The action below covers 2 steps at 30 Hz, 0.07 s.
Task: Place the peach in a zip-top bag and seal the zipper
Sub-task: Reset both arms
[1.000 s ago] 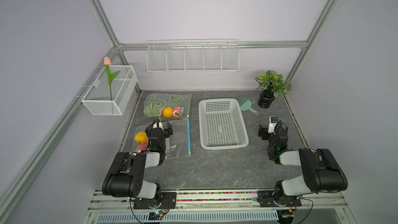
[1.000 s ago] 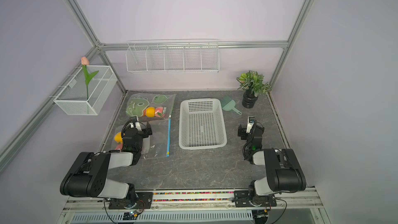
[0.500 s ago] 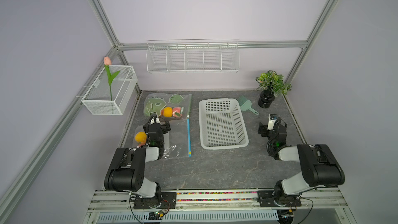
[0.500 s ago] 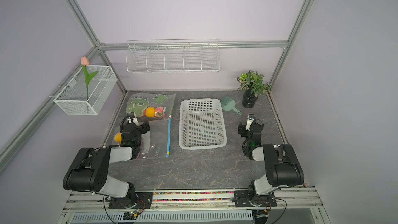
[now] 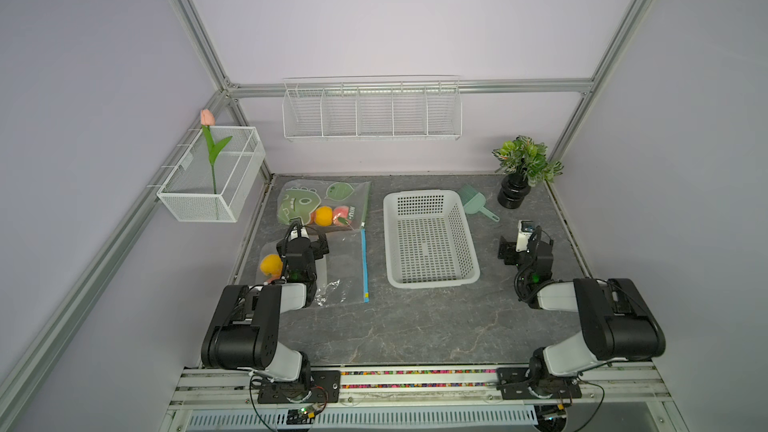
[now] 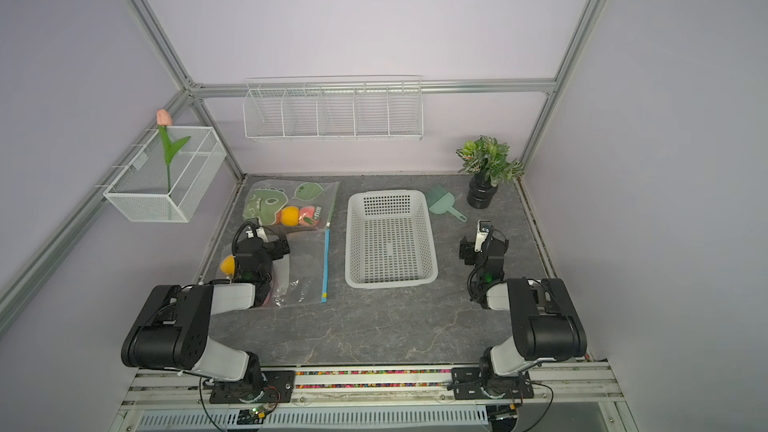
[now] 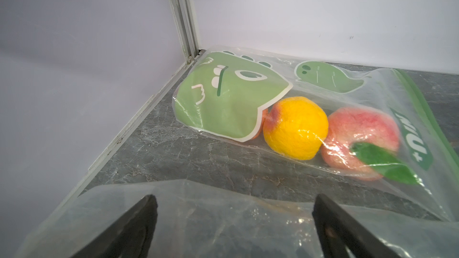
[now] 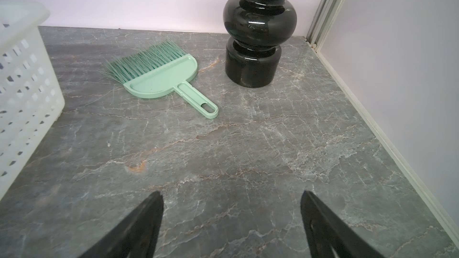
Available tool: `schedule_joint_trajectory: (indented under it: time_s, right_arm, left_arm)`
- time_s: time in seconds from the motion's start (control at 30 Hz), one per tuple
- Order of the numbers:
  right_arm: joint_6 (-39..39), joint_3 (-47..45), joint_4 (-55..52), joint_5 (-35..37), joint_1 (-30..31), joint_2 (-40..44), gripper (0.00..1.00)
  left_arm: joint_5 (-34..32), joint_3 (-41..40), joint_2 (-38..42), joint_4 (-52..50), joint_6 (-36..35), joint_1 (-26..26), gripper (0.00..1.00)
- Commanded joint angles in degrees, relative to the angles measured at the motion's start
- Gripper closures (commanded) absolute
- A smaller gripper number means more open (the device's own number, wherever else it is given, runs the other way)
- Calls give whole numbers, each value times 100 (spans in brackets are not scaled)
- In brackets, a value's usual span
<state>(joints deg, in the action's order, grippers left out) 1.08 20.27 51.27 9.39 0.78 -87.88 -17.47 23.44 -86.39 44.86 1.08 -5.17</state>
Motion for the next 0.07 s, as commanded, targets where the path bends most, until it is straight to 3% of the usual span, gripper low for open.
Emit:
schedule_joint_trajectory:
  time_s: [0.0, 0.03]
  right_arm:
    - [-72, 56, 50, 67, -27, 19, 11]
    - [-70, 56, 49, 67, -25, 16, 11]
  left_arm:
    - [78, 92, -42, -20, 35, 25, 1]
    - [77, 92, -44, -13, 36, 20, 0]
